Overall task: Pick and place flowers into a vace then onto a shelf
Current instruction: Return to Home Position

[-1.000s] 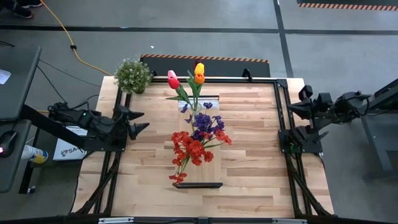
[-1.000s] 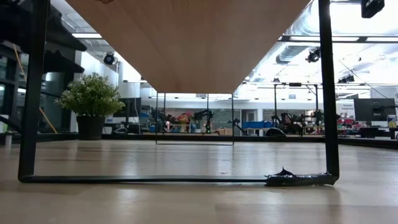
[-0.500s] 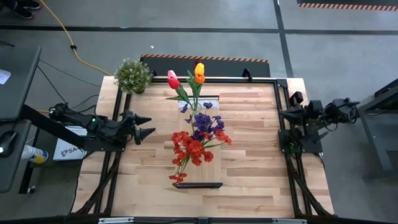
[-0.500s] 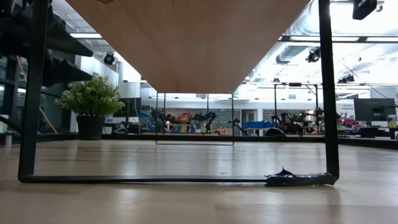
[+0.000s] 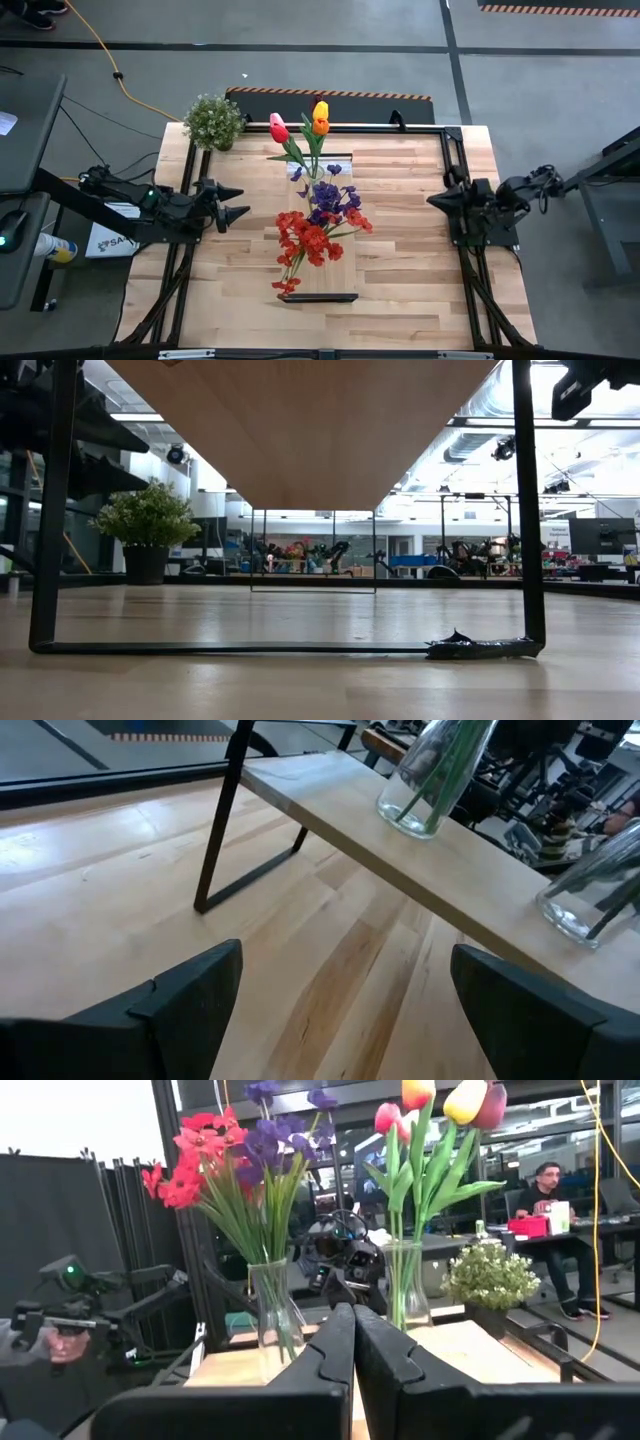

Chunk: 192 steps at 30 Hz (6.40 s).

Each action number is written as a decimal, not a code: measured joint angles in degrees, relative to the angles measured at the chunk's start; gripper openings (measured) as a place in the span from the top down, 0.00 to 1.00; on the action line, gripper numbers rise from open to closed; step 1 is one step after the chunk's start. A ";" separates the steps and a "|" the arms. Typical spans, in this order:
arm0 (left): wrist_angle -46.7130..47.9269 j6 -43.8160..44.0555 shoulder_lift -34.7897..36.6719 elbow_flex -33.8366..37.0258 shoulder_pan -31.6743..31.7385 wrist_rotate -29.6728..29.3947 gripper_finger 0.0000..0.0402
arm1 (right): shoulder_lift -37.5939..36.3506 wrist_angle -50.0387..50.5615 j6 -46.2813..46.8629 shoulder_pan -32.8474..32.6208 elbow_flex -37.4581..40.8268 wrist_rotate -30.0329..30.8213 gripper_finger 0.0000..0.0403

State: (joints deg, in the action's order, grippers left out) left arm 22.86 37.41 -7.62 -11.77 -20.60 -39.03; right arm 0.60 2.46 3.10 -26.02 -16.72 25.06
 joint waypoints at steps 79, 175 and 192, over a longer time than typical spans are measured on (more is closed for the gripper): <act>-15.30 -30.09 -0.02 5.88 0.02 -5.66 0.02 | 0.07 -7.80 -9.38 0.03 11.68 -5.29 1.00; -23.39 -29.62 -1.63 10.01 27.36 14.01 0.02 | 0.13 -12.63 -7.61 28.68 16.27 -20.32 1.00; -23.37 -29.62 -1.62 10.01 27.36 13.81 0.02 | 0.13 -12.64 -7.61 28.68 16.30 -20.32 1.00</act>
State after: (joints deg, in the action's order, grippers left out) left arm -0.51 7.79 -9.23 -1.76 6.76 -25.21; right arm 0.73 -10.18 -4.50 2.66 -0.43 4.73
